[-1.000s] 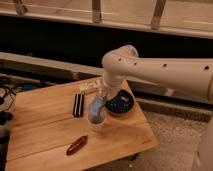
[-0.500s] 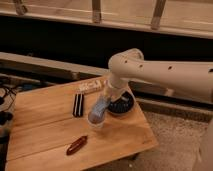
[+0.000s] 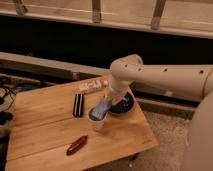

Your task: Place the white sponge in the ceramic cup

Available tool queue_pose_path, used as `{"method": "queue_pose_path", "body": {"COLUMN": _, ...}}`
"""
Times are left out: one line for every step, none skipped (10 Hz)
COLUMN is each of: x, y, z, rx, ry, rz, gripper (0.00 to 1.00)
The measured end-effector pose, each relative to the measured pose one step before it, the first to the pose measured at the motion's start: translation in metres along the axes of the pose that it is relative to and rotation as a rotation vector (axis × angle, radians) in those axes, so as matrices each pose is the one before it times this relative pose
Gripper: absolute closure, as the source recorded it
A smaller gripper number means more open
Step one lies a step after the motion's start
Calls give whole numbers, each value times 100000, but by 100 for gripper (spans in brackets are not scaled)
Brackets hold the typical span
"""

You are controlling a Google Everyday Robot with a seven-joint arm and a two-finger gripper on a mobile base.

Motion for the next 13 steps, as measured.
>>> {"method": "queue_pose_path", "body": {"x": 124, "y": 82, "z": 599, "rx": 64, "ry": 1036, "rz": -80, "gripper": 96}}
{"method": "queue_pose_path", "body": {"x": 197, "y": 165, "z": 332, "rx": -20, "ry": 726, "rz": -153, "gripper": 96}}
{"method": "queue_pose_path", "body": {"x": 283, "y": 57, "z": 276, "rx": 67, "ry": 596, "rz": -177, "gripper": 96}}
{"method": "queue_pose_path", "body": {"x": 442, "y": 169, "z": -26, "rx": -211, "ry": 258, "rz": -473, "gripper": 96}}
{"method": "queue_pose_path", "body": {"x": 27, "y": 15, "z": -2, "rx": -28, "ry": 1, "rz": -37, "gripper": 96}}
{"method": "queue_pose_path", "body": {"x": 960, "y": 566, "z": 19, "rx": -1115, "ry": 1021, "rz": -1425, "gripper": 93}}
{"method": "queue_pose_path", "body": {"x": 572, "y": 416, "z": 28, "rx": -500, "ry": 698, "rz": -984, "gripper": 84}}
{"method": "queue_pose_path", "body": {"x": 177, "y": 110, "z": 37, "rx": 316, "ry": -414, "rz": 236, "gripper": 72}}
{"method": "queue_pose_path", "body": {"x": -365, "y": -204, "z": 72, "rx": 119, "ry": -367, "rz": 611, "gripper": 61}}
{"method": "queue_pose_path", "body": {"x": -493, "y": -318, "z": -25, "rx": 85, "ry": -315, "rz": 474, "gripper": 55}}
{"method": "queue_pose_path", "body": {"x": -306, "y": -311, "z": -29, "rx": 101, "ry": 196, "rz": -108, "gripper": 53}}
{"method": "queue_pose_path", "body": {"x": 153, "y": -128, "z": 20, "rx": 11, "ry": 283, "rz": 12, "gripper": 53}}
{"method": "queue_pose_path", "body": {"x": 529, "y": 54, "z": 4, "rx": 146, "ry": 323, "rz": -353, "gripper": 53}}
